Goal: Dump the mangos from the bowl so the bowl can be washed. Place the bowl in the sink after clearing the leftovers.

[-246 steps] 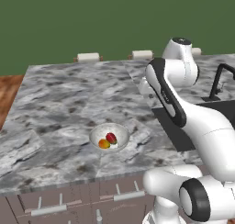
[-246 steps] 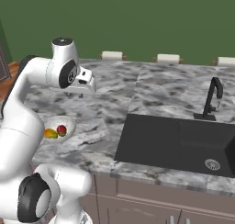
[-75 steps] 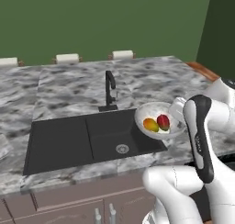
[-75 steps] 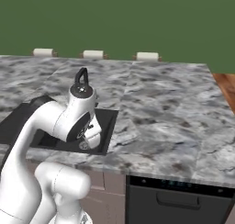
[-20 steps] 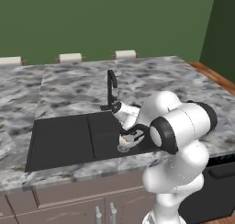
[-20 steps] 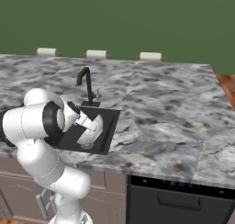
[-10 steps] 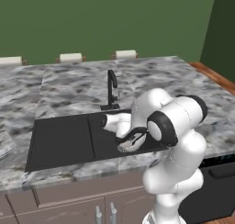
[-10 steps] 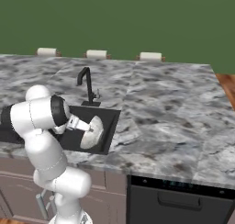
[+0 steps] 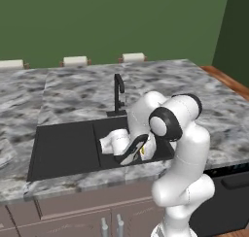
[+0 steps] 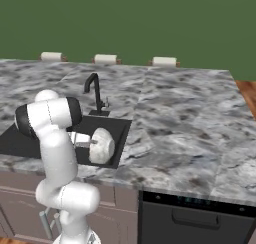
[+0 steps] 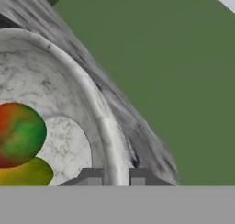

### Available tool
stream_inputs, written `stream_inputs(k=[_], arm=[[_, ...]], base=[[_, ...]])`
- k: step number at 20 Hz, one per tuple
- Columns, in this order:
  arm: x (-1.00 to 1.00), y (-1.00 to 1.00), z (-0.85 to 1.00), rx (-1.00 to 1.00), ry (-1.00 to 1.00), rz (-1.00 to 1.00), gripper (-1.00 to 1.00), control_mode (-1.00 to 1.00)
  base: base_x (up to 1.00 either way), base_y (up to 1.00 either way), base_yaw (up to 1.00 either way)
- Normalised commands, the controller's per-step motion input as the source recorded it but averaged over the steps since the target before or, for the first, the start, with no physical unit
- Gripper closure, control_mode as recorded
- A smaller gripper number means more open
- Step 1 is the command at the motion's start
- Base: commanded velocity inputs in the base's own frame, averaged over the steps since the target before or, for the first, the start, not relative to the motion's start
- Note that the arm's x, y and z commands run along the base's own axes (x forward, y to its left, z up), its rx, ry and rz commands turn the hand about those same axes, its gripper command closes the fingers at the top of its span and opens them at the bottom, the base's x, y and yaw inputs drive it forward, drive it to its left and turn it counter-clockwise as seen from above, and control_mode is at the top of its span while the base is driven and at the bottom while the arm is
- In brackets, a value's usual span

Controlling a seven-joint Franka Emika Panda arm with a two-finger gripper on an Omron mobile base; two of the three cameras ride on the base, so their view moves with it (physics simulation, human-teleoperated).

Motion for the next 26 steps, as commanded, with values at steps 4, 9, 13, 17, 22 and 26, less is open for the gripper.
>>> stream_inputs(k=[4, 9, 13, 17, 22, 26], arm=[[0.09, 0.21, 0.05, -0.19, 0.01, 0.00, 1.00, -1.00], [0.01, 0.01, 0.09, -0.08, 0.00, 0.00, 1.00, -1.00], [0.12, 0.00, 0.00, -0.07, 0.00, 0.00, 1.00, -1.00], [-0.01, -0.26, 0.29, 0.00, -0.05, 0.00, 1.00, -1.00], [0.00, -0.08, 0.15, 0.09, 0.00, 0.00, 1.00, -1.00], [0.00, 0.00, 0.48, 0.27, 0.00, 0.00, 1.00, -1.00]], base=[[0.00, 0.00, 0.00], [0.00, 0.00, 0.00], [0.00, 0.00, 0.00], [0.00, 0.00, 0.00], [0.00, 0.00, 0.00], [0.00, 0.00, 0.00]])
